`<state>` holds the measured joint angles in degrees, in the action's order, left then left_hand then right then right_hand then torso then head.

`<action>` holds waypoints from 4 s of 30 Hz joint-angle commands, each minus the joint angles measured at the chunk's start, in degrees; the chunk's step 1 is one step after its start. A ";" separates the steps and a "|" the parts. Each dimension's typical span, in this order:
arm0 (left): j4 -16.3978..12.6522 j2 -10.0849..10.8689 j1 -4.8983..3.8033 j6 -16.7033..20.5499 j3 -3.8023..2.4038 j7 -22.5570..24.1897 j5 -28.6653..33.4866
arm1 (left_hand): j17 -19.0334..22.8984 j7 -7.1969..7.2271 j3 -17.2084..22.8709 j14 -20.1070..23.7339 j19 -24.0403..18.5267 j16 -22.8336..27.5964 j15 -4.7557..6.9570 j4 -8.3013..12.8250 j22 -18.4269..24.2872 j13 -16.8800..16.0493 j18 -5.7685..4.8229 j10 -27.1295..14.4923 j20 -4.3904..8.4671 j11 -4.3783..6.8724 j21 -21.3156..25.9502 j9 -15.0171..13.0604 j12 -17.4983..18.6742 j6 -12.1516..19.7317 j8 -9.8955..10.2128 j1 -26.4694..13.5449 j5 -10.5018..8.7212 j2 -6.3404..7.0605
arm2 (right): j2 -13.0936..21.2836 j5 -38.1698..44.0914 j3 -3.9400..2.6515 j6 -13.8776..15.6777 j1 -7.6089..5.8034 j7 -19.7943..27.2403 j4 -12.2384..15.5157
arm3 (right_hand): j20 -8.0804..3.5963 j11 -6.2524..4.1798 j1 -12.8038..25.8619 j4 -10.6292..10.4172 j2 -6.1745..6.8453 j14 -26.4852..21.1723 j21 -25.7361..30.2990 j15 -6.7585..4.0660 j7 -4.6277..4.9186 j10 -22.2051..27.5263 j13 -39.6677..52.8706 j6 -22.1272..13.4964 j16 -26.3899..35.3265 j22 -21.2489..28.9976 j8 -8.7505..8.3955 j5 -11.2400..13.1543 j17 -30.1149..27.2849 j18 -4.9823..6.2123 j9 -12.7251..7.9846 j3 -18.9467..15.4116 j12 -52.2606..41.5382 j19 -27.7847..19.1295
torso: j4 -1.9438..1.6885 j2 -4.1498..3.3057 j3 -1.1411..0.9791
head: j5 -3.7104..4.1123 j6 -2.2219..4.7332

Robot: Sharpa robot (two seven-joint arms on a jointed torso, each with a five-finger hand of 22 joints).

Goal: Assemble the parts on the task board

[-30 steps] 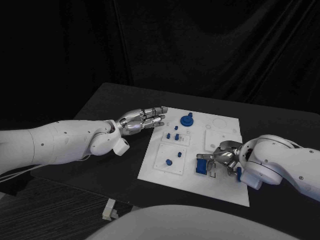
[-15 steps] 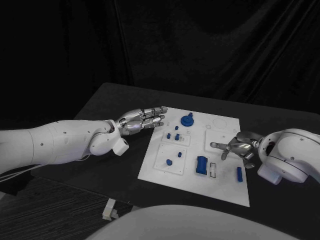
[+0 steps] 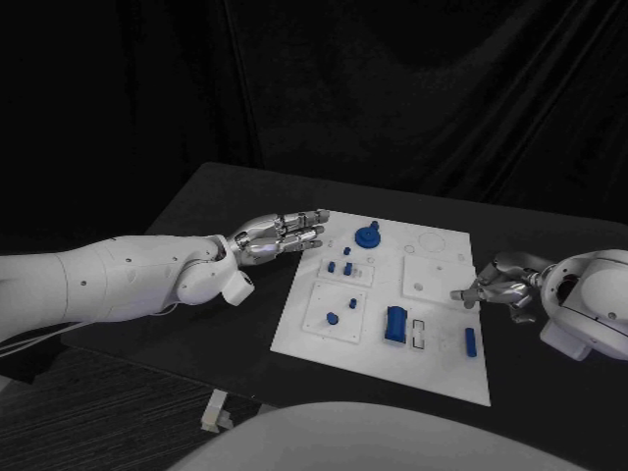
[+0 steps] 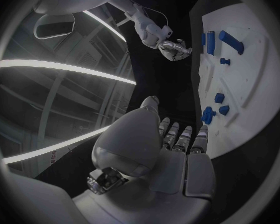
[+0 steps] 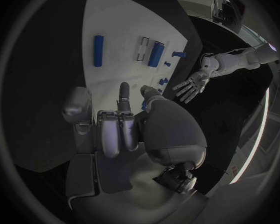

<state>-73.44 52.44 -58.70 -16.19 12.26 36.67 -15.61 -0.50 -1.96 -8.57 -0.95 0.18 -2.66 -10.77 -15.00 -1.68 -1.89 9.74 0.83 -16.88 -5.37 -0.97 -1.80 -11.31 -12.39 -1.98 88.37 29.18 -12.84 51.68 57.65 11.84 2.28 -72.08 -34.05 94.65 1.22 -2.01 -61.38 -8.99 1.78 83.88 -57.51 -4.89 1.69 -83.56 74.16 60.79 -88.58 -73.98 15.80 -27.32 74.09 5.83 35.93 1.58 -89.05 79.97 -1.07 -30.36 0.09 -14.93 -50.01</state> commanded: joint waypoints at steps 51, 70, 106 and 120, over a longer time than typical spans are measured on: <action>-0.02 0.12 0.35 -0.64 -0.04 0.48 0.41 | -0.35 -0.88 2.88 -0.04 0.44 -1.01 -0.66 1.05 -0.61 0.27 -0.21 -0.22 0.03 -0.15 0.46 0.06 -0.84 -0.57 0.21 1.05 1.07 0.36 | -2.07 15.86 0.01 -7.10 6.01 -2.68 -3.05 | -1.07 -1.07 -6.46 5.51 -0.83 6.12 -3.19 -1.36 -0.47 -6.44 15.84 4.58 -1.42 -8.72 -6.05 3.22 15.91 -0.36 -6.43 4.26 -0.95 2.07 | -0.04 -0.03 0.01 | -0.03 0.01; 0.02 0.12 0.39 -0.74 -0.04 0.46 0.41 | -0.36 -1.05 2.95 -0.05 0.44 -1.02 -0.66 1.12 -0.60 0.27 -0.23 -0.21 0.03 -0.25 0.46 0.06 -0.81 -0.57 0.21 1.06 1.09 0.37 | -2.26 13.16 -0.01 -2.82 6.18 -2.03 -1.98 | -0.30 -0.11 -8.80 13.63 1.04 6.12 -2.94 -0.53 0.63 -6.44 15.84 3.87 -1.42 -8.72 -6.76 -5.19 15.91 -0.31 -6.41 13.25 -0.95 2.01 | -0.03 -0.05 0.01 | -0.15 0.01; 0.07 -0.09 0.43 -1.01 -0.04 0.28 0.41 | -0.39 -0.61 3.35 -0.12 0.45 -1.21 -0.84 1.40 -0.53 0.14 -0.38 0.04 0.03 -1.73 0.46 0.08 -1.77 -0.52 0.24 0.91 1.15 0.44 | -4.57 -18.94 -0.02 4.54 4.74 -0.96 -3.29 | -0.88 -0.86 -1.63 13.12 0.69 6.12 -7.34 -1.18 -0.19 -6.44 15.84 4.11 -1.42 -9.69 -5.42 -4.89 15.91 -1.03 -4.30 17.03 -0.95 3.45 | -0.04 -0.03 0.01 | 0.61 0.01; 0.03 -0.07 0.43 -1.18 -0.04 0.09 0.41 | -0.40 -0.52 3.47 -0.14 0.46 -1.25 -0.88 1.45 -0.54 0.13 -0.41 0.08 0.03 -2.03 0.46 0.08 -1.91 -0.56 0.24 0.90 1.20 0.38 | -6.38 -18.26 -0.01 3.36 5.74 -1.08 -4.62 | -0.84 -0.69 -0.99 12.87 0.53 6.12 -6.99 -1.08 0.02 -6.44 15.84 3.37 -1.42 -9.59 -5.80 -3.70 15.91 -0.96 -4.36 17.32 -0.95 3.29 | -0.03 -0.02 0.01 | 0.58 0.01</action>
<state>-73.31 52.46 -58.34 -16.56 12.27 36.25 -15.61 -0.48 -2.57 -7.70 -0.95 0.18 -3.13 -10.78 -14.14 -1.68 -1.90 9.74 1.03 -16.88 -6.99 -0.97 -1.80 -12.20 -13.00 -1.98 88.38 29.63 -12.84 45.37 39.27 11.84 5.73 -66.50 -35.15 90.11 0.41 -1.72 -62.54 2.77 2.57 84.27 -63.24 -4.84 2.27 -84.03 74.16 65.69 -88.58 -73.99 10.14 -30.06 74.09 5.81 29.67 11.81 -89.05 82.62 -1.10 -30.37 0.10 -14.36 -50.01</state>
